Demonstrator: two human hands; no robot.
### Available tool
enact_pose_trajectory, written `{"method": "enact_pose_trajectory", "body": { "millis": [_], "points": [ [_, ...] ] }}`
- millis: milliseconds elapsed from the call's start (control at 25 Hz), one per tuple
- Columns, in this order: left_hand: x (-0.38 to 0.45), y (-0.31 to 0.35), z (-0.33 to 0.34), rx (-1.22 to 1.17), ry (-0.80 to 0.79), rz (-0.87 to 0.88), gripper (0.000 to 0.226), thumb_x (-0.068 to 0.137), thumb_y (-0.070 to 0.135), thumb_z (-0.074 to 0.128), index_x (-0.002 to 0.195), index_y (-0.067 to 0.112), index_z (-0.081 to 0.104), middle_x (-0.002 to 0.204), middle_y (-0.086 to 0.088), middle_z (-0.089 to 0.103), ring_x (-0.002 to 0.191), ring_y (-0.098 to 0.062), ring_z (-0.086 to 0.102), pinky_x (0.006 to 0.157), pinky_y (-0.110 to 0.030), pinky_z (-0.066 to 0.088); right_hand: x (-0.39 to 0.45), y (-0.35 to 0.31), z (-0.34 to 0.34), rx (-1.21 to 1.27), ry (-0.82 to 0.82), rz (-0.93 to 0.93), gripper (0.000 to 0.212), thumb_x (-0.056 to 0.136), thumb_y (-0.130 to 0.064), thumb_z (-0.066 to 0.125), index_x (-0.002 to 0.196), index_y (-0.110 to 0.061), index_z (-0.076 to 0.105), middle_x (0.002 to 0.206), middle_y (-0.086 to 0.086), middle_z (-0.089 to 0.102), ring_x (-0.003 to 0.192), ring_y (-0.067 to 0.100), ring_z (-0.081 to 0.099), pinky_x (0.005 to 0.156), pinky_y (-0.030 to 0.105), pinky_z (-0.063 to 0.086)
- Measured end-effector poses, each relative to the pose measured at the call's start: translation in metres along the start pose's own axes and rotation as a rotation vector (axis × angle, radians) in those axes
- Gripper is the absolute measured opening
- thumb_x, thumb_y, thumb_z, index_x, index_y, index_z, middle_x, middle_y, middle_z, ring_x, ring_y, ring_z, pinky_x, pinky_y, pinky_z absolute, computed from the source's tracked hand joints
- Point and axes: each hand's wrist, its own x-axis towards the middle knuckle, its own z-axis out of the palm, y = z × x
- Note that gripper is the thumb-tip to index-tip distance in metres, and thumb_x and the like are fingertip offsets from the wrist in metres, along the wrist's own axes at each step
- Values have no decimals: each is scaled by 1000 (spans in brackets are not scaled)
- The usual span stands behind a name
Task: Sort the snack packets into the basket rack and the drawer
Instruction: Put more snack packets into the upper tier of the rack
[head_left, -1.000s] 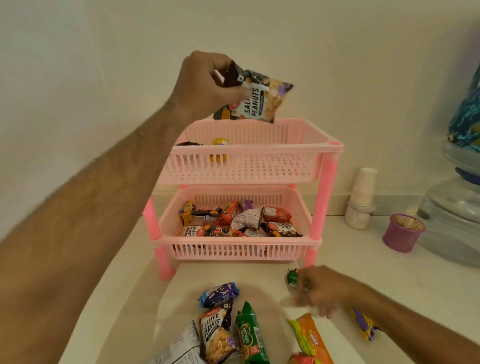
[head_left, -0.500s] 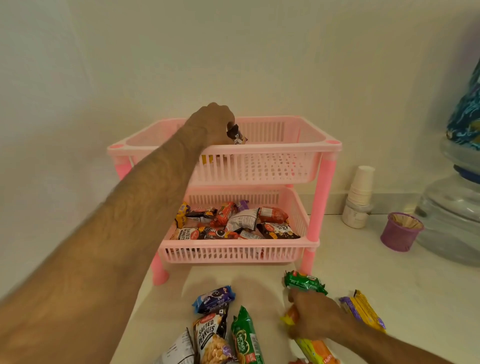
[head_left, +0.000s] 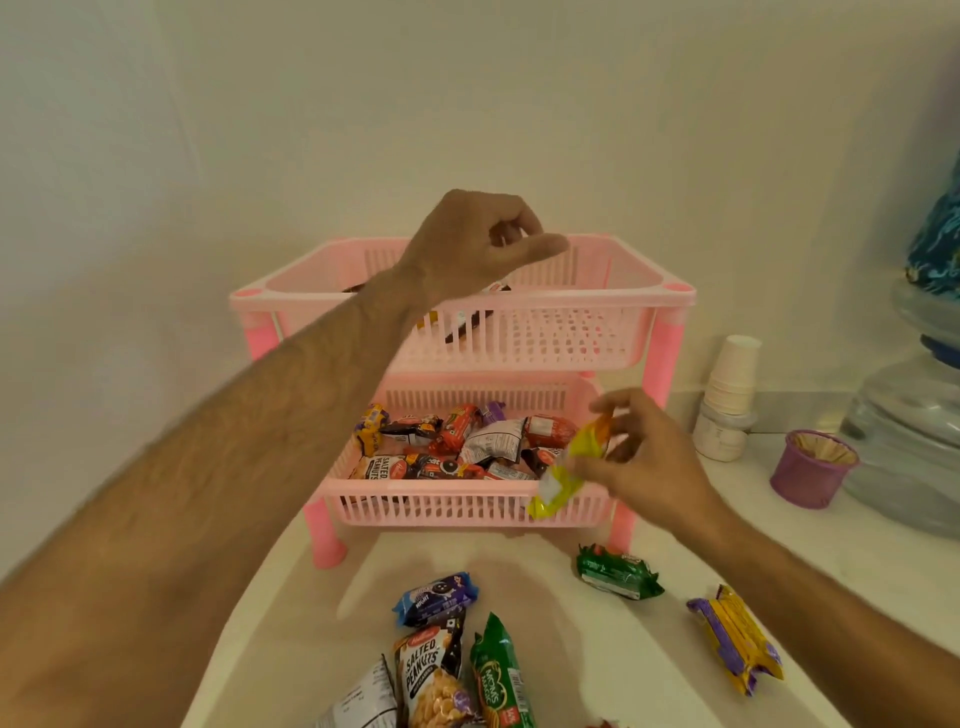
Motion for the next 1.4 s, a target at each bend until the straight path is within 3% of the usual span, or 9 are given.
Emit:
{"method": "enact_pose_trajectory", "body": {
  "millis": [200, 440, 600, 720, 840, 960, 1080, 1240, 1400],
  "points": [
    [-20, 48, 14, -47, -269, 289, 62, 77, 55, 76, 122, 12, 66, 99, -1, 71, 80, -15, 67, 67, -31, 56, 14, -57, -25, 769, 121, -120, 52, 60, -2, 80, 101, -14, 51, 99, 15, 65, 81, 29, 73, 63, 35, 60],
    [-28, 53, 15, 163, -332, 386, 49, 79, 24, 80, 123, 10, 63, 110, -4, 70, 93, -22, 65, 80, -45, 54, 21, -61, -30, 974, 75, -138, 47, 68, -11, 80, 106, -12, 52, 97, 17, 68, 79, 31, 72, 64, 36, 60],
    [-24, 45, -9, 144, -224, 298, 38, 78, 27, 82, 110, 11, 68, 102, 1, 73, 87, -17, 69, 77, -40, 57, 11, -23, -28, 732, 114, -268, 48, 80, -53, 72, 107, -15, 59, 89, 15, 72, 66, 34, 68, 56, 38, 59],
    [-15, 32, -31, 112, -31, 196, 37, 76, 32, 85, 104, 14, 70, 96, 9, 71, 83, -11, 69, 76, -28, 56, -8, 37, -24, 352, 124, -454, 34, 92, -44, 58, 85, -11, 65, 66, 1, 67, 51, 22, 60, 47, 29, 49],
    [-4, 14, -50, 173, 79, -1, 35, 71, 35, 86, 100, 20, 73, 93, 13, 70, 76, -10, 65, 76, -29, 55, -15, 92, -25, -461, -38, -193, 37, 80, -66, 62, 76, -30, 63, 68, -8, 66, 57, 6, 57, 53, 27, 49],
    [2, -7, -59, 349, -16, -221, 38, 69, 36, 89, 102, 22, 75, 100, 6, 70, 86, -13, 61, 82, -38, 55, -20, 120, -40, -1006, -323, 303, 72, 67, -77, 61, 118, -27, 54, 116, -2, 60, 97, 15, 57, 77, 32, 51],
    [-3, -27, -57, 573, -139, -443, 35, 68, 33, 87, 99, 23, 73, 102, 1, 69, 90, -22, 63, 75, -37, 53, -31, 125, -51, -1070, -588, 671, 116, 61, -69, 73, 150, -19, 17, 142, 8, 38, 120, 25, 51, 88, 32, 50],
    [-11, -53, -57, 669, -301, -689, 30, 76, 25, 79, 102, 14, 71, 103, -8, 70, 90, -29, 66, 78, -39, 57, -41, 120, -51, -1036, -685, 749, 99, 72, -42, 80, 144, -13, 19, 124, 5, 52, 74, 12, 53, 45, 21, 45],
    [-10, -63, -57, 614, -419, -803, 31, 83, 23, 73, 110, 9, 69, 103, -10, 70, 88, -27, 67, 77, -37, 57, -39, 121, -44, -984, -665, 678, 82, 65, -29, 81, 130, -15, 31, 98, -1, 51, 79, 14, 57, 40, 22, 46]
  ]
}}
